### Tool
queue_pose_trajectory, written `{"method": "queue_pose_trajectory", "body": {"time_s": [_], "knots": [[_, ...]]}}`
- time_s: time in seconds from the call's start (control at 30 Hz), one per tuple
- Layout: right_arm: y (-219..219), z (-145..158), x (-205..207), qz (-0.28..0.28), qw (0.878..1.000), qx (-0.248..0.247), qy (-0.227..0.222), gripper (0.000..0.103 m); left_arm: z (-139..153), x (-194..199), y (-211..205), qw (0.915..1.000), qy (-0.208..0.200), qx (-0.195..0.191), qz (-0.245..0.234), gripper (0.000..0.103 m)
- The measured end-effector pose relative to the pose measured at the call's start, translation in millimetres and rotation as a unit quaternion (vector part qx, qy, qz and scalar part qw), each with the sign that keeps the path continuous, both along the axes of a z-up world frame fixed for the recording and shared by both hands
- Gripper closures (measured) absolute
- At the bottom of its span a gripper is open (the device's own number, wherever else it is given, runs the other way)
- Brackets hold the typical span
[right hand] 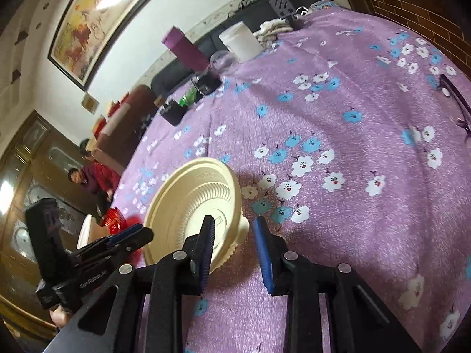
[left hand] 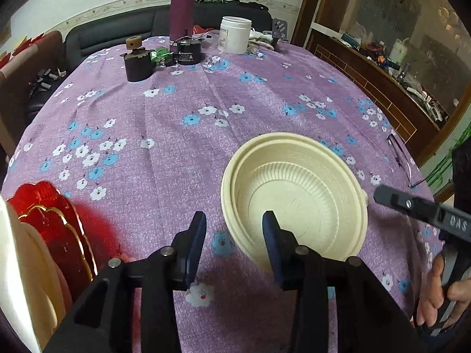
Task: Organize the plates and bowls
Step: 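Grasp the strainer bowl rim with the right tool beside the left tool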
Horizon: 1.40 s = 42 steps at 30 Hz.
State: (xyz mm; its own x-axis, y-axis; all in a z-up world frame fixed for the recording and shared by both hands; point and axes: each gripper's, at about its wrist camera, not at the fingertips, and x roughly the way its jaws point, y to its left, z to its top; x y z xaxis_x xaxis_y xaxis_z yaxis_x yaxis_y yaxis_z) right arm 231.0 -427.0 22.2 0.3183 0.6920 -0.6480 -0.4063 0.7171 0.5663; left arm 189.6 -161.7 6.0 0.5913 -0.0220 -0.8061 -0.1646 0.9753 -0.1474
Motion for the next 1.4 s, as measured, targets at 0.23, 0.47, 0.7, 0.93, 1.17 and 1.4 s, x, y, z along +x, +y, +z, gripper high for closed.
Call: {"method": "queue_pose_trajectory", "body": {"time_s": [0.23, 0.47, 0.7, 0.93, 1.17, 1.4], "knots": [[9.8, -9.5, -9.2, 0.007, 1.0, -0.011, 0.011, 0.073, -8.7, 7.3, -6.3, 0.9999, 0.001, 0.016, -0.003, 0.082], [26.0, -13.6, -13.5, 0.006, 0.999, -0.035, -0.012, 0.073, -8.3, 0.6, -17.7, 0.9984, -0.013, 0.055, -0.002, 0.082], [39.3, 4.4, -28.9, 0.009, 0.992, -0.088, -0.085, 0.088, -1.9, -10.4, -27.8, 0.996, -0.03, 0.084, -0.003, 0.084], [41.8, 9.0, -32.2, 0.016, 0.993, -0.085, -0.083, 0.088, 3.1, -17.4, -21.4, 0.9961, -0.038, 0.079, 0.006, 0.084], [46.4, 10.1, -37.2, 0.023, 0.994, -0.078, -0.07, 0.087, 7.6, -27.5, -22.6, 0.9935, -0.051, 0.101, 0.013, 0.084], [52.2, 14.9, -42.7, 0.028, 0.994, -0.076, -0.071, 0.087, 12.1, -33.2, -19.6, 0.992, -0.061, 0.109, 0.018, 0.084]]}}
